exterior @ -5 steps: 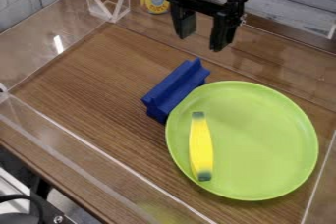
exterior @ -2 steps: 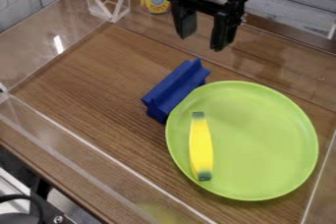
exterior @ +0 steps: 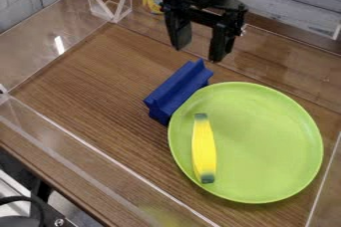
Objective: Put the banana in the green plate
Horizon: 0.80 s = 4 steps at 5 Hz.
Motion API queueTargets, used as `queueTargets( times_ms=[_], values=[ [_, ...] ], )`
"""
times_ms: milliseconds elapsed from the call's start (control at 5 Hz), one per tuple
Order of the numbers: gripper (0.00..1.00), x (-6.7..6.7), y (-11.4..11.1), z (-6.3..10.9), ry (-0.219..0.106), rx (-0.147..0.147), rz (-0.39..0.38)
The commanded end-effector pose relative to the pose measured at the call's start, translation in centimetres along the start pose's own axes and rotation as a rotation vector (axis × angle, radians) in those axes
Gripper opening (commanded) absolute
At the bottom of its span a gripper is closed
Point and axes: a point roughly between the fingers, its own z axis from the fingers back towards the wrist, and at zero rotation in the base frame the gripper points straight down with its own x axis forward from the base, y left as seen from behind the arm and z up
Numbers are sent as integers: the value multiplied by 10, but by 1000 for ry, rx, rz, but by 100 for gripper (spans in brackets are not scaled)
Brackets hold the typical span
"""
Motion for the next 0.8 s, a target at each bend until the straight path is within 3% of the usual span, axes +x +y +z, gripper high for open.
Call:
queueTargets(
  times_ms=[0, 200, 600],
  values=[
    [100, -4, -7, 9, -44, 7, 19],
    [100, -18, -17, 7, -52, 13, 64],
    [100, -32, -26, -2, -37, 21, 98]
  ],
)
